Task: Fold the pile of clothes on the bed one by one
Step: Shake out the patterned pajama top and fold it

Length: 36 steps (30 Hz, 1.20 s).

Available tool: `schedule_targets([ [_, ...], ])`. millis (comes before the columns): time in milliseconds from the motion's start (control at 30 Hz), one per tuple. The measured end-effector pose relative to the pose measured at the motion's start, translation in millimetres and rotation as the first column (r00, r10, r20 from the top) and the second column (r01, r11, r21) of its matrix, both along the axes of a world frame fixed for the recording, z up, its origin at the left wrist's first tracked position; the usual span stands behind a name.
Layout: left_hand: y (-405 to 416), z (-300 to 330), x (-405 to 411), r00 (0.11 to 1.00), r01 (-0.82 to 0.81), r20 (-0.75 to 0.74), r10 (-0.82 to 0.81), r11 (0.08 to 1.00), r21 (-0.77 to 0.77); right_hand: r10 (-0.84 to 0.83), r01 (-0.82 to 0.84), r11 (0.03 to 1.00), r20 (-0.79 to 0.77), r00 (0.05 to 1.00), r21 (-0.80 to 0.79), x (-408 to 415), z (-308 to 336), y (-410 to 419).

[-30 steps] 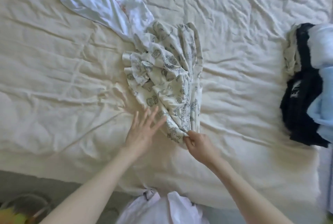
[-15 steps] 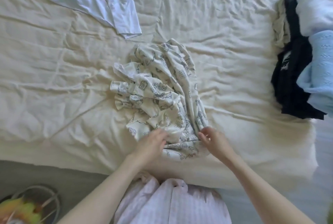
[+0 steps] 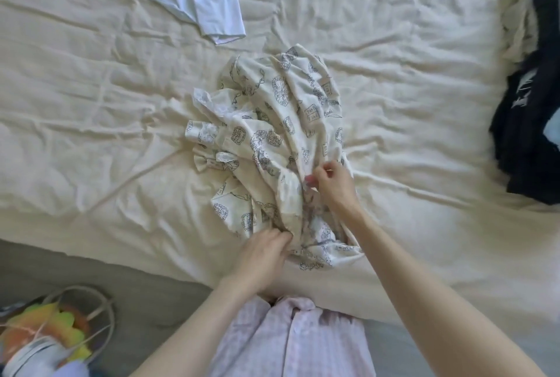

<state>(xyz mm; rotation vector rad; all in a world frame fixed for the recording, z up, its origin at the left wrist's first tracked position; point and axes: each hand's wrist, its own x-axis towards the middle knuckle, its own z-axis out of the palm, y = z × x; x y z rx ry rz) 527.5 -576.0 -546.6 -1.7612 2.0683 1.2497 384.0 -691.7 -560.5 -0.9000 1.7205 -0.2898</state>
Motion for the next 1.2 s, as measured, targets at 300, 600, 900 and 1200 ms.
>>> schedule_targets([
  [300, -36, 25, 3, 0.986, -0.135, -0.067, 0.149, 0.974, 0.181, 0.347, -0.412, 0.899, -0.333, 0.877, -0.148, -8, -5, 15],
  [600, -129, 36, 46, 0.92, -0.393, -0.122, 0.374, 0.878, -0.272, 0.039, -0.047, 0.991, -0.063, 0.997, -0.128, 0, -12, -47],
  [900, -150, 19, 33, 0.949, 0.276, 0.214, -0.231, 0.937, -0.212, 0.769, -0.808, 0.357, -0.344, 0.539, -0.468, 8, 16, 57],
  [1200, -49, 8, 100, 0.811, -0.558, 0.077, 0.58, 0.806, -0.197, 0.791, -0.793, 0.55, -0.139, 0.595, -0.263, 0, 17, 44],
])
